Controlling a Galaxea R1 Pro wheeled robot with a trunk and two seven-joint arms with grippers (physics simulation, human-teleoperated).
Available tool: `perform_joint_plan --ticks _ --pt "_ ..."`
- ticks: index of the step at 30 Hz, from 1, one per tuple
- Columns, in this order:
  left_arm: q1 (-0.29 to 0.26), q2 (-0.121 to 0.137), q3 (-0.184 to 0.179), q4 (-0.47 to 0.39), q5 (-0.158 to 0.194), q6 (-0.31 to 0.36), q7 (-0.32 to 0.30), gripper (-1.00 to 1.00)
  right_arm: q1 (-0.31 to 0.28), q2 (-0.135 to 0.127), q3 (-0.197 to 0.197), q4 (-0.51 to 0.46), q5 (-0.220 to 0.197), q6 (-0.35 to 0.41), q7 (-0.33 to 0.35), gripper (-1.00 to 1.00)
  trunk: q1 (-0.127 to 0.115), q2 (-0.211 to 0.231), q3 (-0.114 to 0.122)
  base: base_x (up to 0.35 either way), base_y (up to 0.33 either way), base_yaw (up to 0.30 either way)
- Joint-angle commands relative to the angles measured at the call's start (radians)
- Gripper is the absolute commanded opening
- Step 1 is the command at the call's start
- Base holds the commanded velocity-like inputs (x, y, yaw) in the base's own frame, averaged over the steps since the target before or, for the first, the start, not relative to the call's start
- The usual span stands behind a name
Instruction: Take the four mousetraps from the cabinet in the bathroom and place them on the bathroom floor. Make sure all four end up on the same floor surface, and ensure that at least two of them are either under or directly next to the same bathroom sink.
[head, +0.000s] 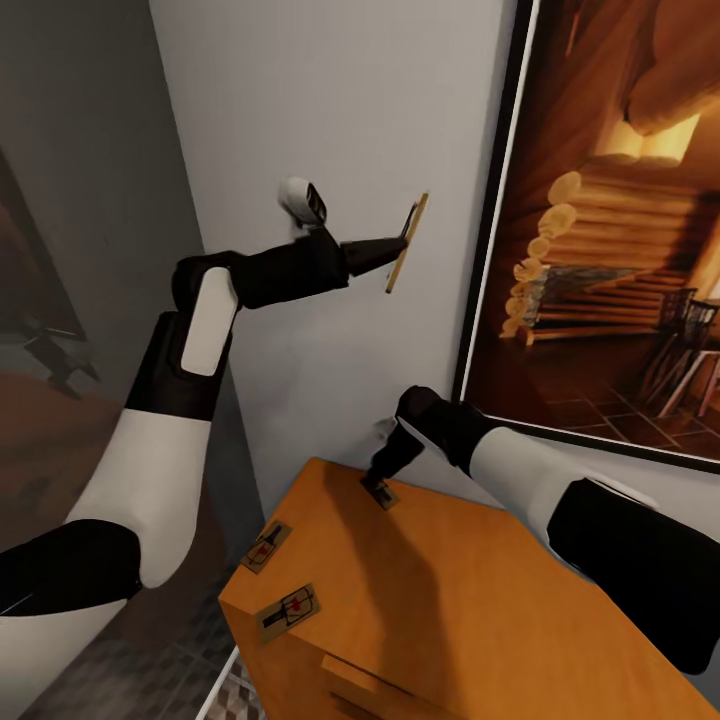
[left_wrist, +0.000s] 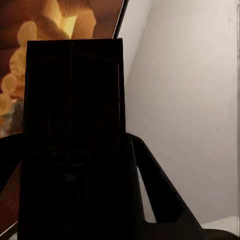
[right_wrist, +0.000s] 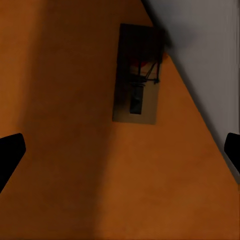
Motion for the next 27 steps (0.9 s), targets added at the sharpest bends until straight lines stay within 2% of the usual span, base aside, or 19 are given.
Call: perform_joint_plan --ticks 1,5,10,12,16,18,19,20,22,24,27 --pt "-0.001 0.000 -0.002 0.000 0.009 0.001 -0.005 -1.00 -0.002 -0.004 0.003 0.000 0.008 0.000 0.011 1.00 0.000 -0.002 -0.002 0.000 0.000 0.000" --pt "-0.001 0.000 -0.018 0.000 0.026 0.000 -0.004 -1.00 -0.002 -0.013 -0.001 0.004 0.005 -0.001 0.015 1.00 0.000 -0.002 -0.002 0.000 0.000 0.000" --pt "-0.001 0.000 -0.078 -0.004 0.034 0.000 -0.004 -1.00 -0.002 -0.016 -0.010 0.028 0.001 -0.003 0.017 1.00 0.000 -0.002 -0.002 0.000 0.000 0.000" --pt "-0.001 0.000 -0.094 -0.004 0.036 0.000 -0.004 -1.00 -0.002 -0.017 -0.026 0.034 0.000 -0.003 0.017 1.00 0.000 -0.002 -0.002 0.000 0.000 0.000" --pt "-0.001 0.000 -0.102 -0.005 0.044 0.000 -0.004 -1.00 -0.002 -0.017 -0.060 0.038 0.000 -0.004 0.017 1.00 0.000 -0.002 -0.002 0.014 0.000 0.000" --pt "-0.001 0.001 -0.104 -0.005 0.060 0.000 -0.004 -1.00 -0.002 -0.016 -0.074 0.039 0.000 -0.003 0.017 1.00 0.000 -0.002 -0.002 0.125 0.000 0.000" --pt "-0.001 0.001 -0.104 -0.005 0.076 0.000 -0.004 -1.00 -0.002 -0.016 -0.076 0.039 0.000 -0.003 0.018 1.00 0.000 -0.002 -0.002 0.181 0.000 0.000" --pt "-0.001 0.003 -0.106 -0.005 0.114 -0.002 -0.004 -1.00 -0.002 -0.013 -0.080 0.039 0.000 -0.003 0.018 1.00 0.000 -0.002 -0.002 0.148 0.000 0.000" --pt "-0.001 0.004 -0.107 -0.005 0.139 -0.003 -0.004 -1.00 -0.002 -0.011 -0.082 0.041 -0.001 -0.002 0.019 1.00 0.000 -0.002 -0.002 0.097 0.000 0.000" --pt "-0.001 0.005 -0.108 -0.005 0.157 -0.005 -0.003 -1.00 -0.002 -0.008 -0.084 0.052 -0.003 -0.002 0.020 1.00 0.000 -0.002 -0.002 0.037 0.000 0.000" --pt "0.001 0.005 -0.110 -0.004 0.163 -0.005 -0.002 -1.00 -0.001 -0.005 -0.084 0.066 -0.004 -0.001 0.020 1.00 0.000 -0.002 -0.002 0.014 0.000 0.000"
